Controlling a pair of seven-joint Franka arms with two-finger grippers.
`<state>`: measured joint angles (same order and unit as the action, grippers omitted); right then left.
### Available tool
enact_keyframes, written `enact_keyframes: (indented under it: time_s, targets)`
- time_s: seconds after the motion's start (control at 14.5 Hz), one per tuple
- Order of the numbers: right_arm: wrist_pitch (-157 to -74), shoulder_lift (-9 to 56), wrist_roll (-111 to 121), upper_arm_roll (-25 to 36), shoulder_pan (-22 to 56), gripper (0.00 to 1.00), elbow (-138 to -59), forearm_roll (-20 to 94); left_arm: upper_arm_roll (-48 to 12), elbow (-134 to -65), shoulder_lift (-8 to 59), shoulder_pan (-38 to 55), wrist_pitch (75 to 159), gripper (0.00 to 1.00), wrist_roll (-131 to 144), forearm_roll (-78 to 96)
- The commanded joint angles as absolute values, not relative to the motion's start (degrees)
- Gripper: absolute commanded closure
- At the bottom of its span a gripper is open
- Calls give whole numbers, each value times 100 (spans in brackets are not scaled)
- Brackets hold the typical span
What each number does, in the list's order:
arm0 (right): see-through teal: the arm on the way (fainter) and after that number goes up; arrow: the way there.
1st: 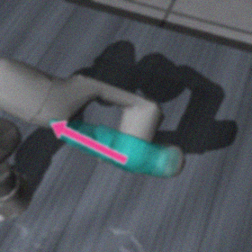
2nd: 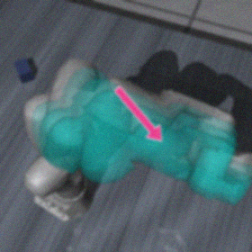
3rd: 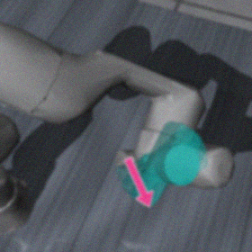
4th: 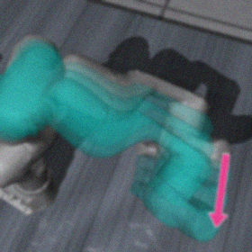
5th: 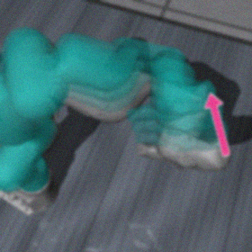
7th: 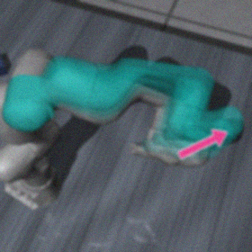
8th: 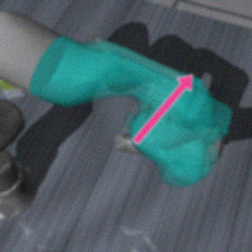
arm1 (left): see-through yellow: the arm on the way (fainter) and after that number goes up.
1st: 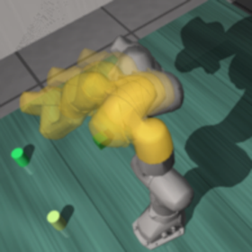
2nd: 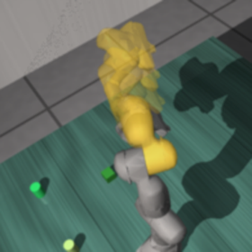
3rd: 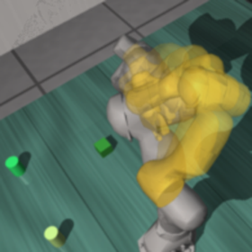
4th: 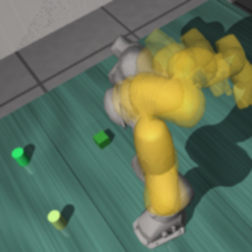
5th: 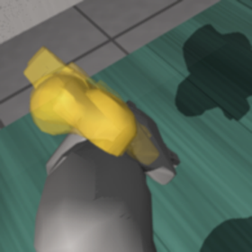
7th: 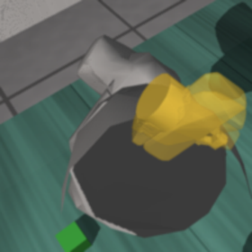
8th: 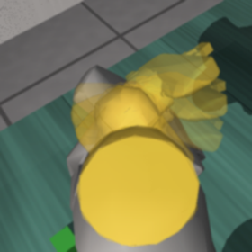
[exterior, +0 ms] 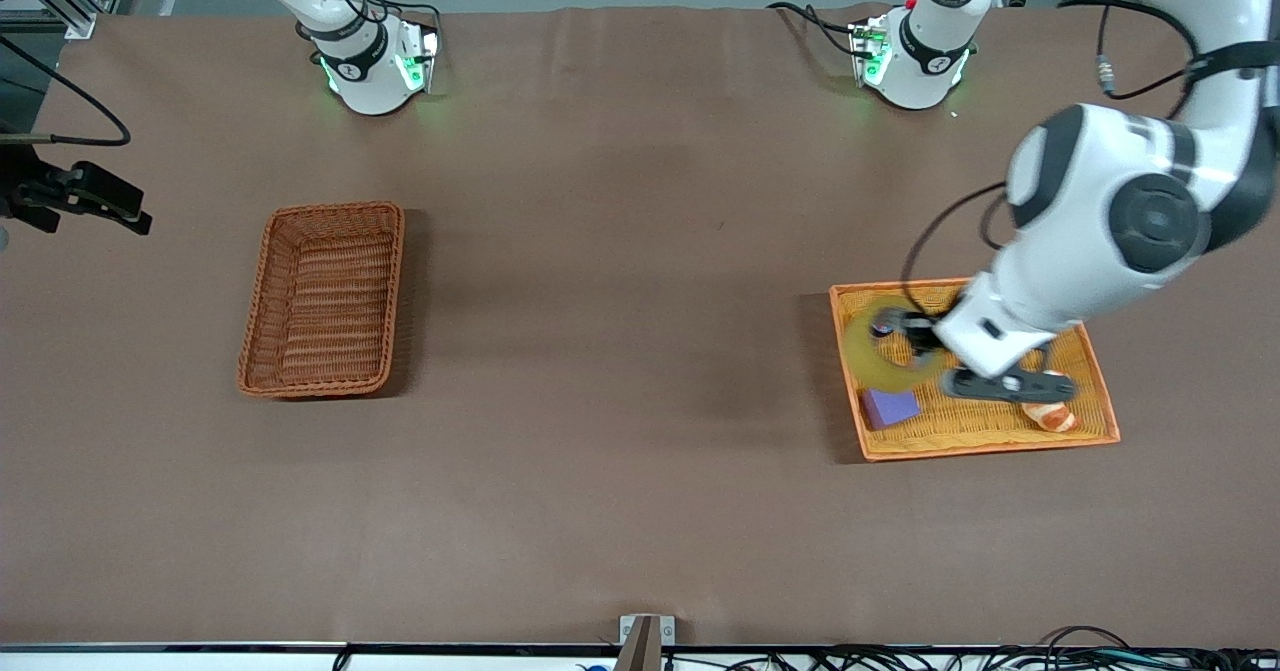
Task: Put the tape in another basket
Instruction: 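Carry the tape toward the right gripper while the right gripper reaches out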
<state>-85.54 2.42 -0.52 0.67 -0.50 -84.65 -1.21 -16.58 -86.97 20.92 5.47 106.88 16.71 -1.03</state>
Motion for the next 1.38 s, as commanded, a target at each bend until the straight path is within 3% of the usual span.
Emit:
enact_keyframes:
  time_s: [0.0,0.21,0.62,0.69,0.89,1.31]
  targets:
    - [-8578,105,-35,35,-97,0,-8569,-26,-2475,-8158,2661,562,10608,96,2519,-176]
    - [-8543,105,-88,44,-97,0,-8552,-26,-3005,-8016,2987,772,10643,94,3137,-193]
    - [-8543,132,-9,53,-141,0,-8490,-17,-2953,-7279,4305,2291,11204,94,4041,-1070]
    - [-8534,141,-9,53,-158,0,-8490,-18,-2857,-7199,4472,2546,11484,94,4147,-1220]
    - [-8604,141,-35,44,-115,0,-8499,-9,-1673,-6602,4973,3723,12067,98,4403,-1231]
    - [-9166,641,-88,-228,-9,0,-8578,0,-1635,-6311,5493,4033,12902,100,4430,-1117]
